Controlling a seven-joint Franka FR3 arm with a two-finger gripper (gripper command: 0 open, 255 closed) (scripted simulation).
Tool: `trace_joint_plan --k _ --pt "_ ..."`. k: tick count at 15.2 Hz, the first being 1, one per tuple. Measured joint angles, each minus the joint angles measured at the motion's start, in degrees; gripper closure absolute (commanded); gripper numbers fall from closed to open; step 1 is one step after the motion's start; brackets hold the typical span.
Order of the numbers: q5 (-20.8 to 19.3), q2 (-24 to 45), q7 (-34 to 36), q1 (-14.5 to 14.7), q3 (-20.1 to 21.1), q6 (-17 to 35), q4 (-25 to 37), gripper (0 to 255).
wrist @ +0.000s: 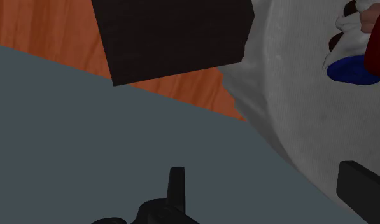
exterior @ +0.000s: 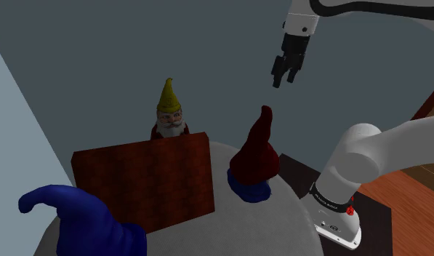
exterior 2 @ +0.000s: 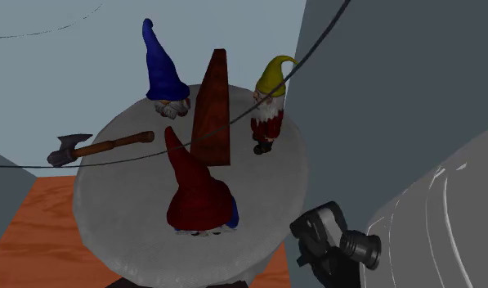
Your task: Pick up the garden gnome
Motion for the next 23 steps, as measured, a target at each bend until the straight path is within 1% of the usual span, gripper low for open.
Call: trace_joint_plan --k 2,4,10,14,19,23 --pt "0.4 0.0 0.8 0.1 0.6 0.1 -0.1 0" --pt "1.9 1.1 3.9 0.4 2.8 0.3 0.9 0" --pt "6.8 6.4 15.5 1.1 10.9 1.4 6.0 0" --pt "8.9 11.2 23.5 1.1 16.3 2.7 10.2 0" --pt "9.6 18.8 33.4 0.4 22.6 3.3 18.1 0" --pt "7.9 27.5 41.8 -0.5 28.0 3.7 26.7 0"
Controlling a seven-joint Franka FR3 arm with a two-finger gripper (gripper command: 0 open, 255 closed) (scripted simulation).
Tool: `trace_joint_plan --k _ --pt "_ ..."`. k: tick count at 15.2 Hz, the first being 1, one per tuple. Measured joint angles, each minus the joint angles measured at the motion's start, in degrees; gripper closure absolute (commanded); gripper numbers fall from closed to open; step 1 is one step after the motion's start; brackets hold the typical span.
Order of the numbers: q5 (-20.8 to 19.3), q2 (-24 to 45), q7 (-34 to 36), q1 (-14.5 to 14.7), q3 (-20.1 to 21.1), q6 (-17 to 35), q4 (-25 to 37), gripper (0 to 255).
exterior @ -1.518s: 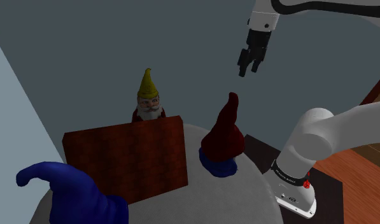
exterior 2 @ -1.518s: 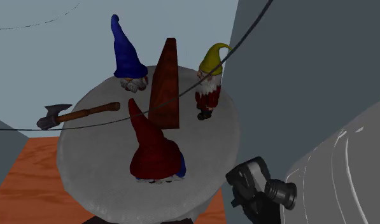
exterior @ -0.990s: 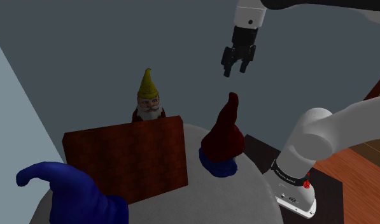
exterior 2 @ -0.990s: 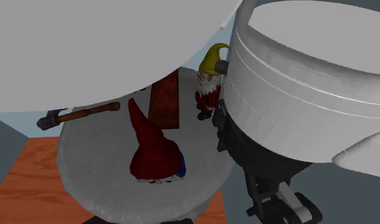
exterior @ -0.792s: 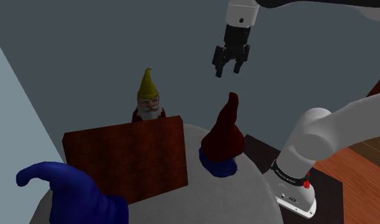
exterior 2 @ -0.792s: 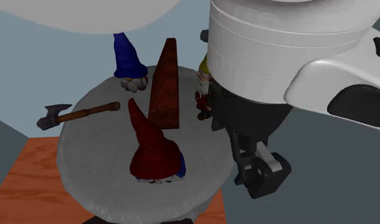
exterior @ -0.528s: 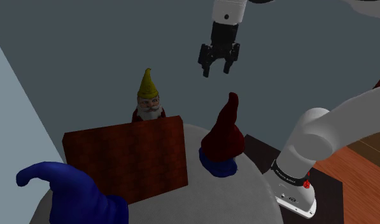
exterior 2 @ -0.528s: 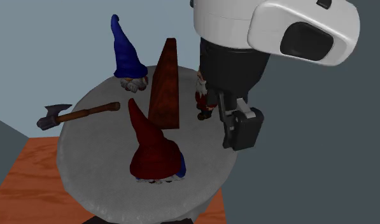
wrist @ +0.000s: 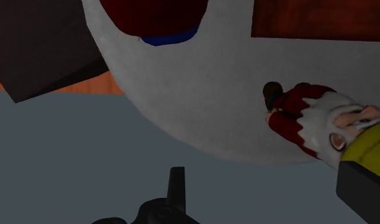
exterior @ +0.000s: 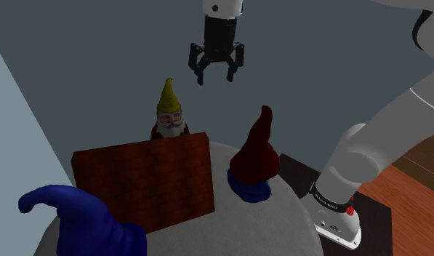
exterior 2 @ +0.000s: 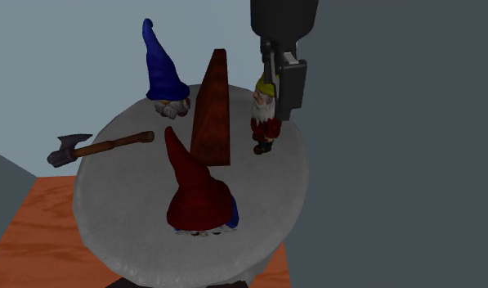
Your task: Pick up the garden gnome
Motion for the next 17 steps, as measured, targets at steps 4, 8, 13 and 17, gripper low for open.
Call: trace_joint_plan --k 4,8,13,17 --pt "-3.5 8.8 9.4 0.1 5.5 -0.4 8.7 0" --pt "-10.0 20.3 19.2 2.0 10.2 -3.5 21.2 0" --pt "-14.0 26.3 24.3 4.2 11.5 -3.4 25.7 0" --pt "-13.4 25.3 24.4 3.8 11.3 0.0 21.6 0"
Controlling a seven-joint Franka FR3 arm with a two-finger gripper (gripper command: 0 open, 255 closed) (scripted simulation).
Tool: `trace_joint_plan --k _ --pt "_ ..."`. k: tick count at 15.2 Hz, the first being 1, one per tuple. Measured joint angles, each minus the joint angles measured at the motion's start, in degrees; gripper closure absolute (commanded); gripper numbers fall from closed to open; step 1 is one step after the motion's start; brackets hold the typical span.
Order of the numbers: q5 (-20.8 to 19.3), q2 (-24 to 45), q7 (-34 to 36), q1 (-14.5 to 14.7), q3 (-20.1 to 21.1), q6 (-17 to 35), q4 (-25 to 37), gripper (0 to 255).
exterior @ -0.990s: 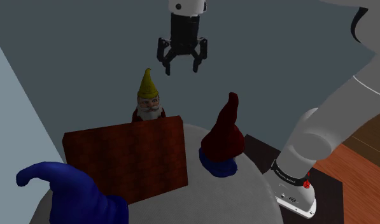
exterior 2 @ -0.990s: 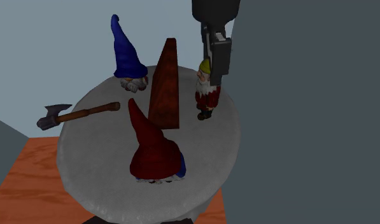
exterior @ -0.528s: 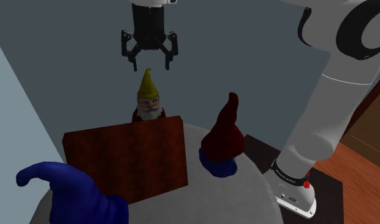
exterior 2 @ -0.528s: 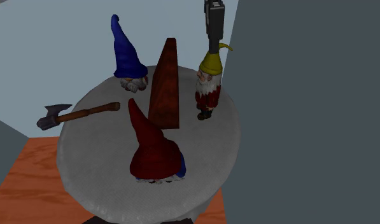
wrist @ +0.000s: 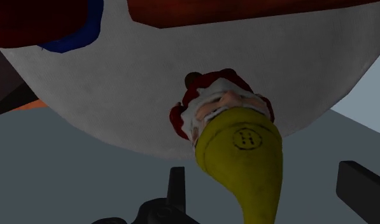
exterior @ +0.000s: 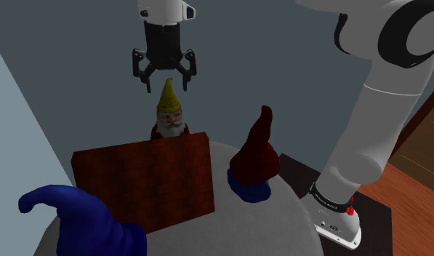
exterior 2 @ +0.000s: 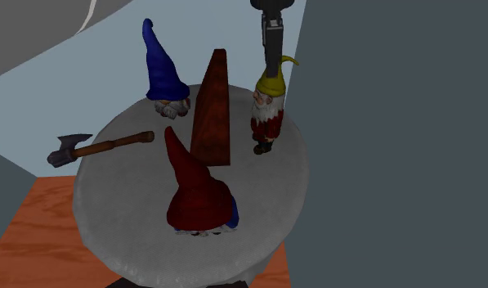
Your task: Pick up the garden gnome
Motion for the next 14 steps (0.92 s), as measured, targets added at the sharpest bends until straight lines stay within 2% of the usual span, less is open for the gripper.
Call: trace_joint_plan --k 1,2,14 --pt "0.1 -0.2 -0.1 -0.1 -0.1 0.6 -0.7 0" --pt "0.2 -0.3 -0.1 -0.2 -0.1 0.9 -1.2 255" --pt "0.0 0.0 0.0 0.0 0.0 0.2 -0.3 255"
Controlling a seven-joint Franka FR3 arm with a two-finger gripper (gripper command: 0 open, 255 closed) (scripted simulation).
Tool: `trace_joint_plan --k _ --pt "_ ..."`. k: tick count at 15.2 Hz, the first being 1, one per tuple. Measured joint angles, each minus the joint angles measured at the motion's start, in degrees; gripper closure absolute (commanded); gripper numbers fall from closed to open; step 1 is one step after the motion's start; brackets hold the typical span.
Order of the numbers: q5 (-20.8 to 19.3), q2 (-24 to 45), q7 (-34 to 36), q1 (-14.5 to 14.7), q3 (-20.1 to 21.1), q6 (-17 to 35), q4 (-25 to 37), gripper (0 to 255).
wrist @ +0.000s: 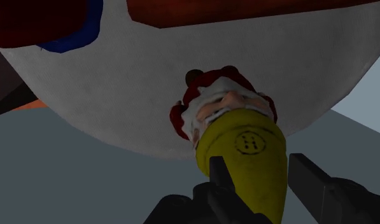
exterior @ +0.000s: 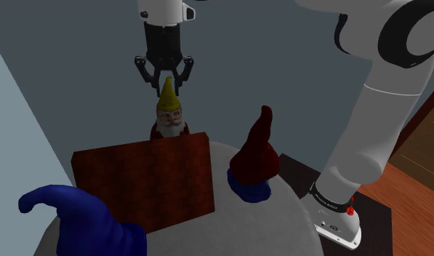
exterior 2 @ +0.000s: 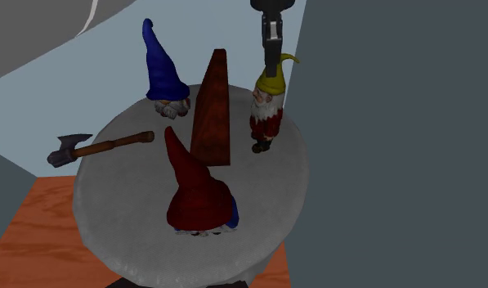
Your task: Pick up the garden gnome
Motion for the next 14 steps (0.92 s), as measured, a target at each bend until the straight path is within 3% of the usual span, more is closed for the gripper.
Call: trace_joint_plan --k 14 --pt "-3.9 5.7 1.1 3.3 0.9 -12.7 17.1 255"
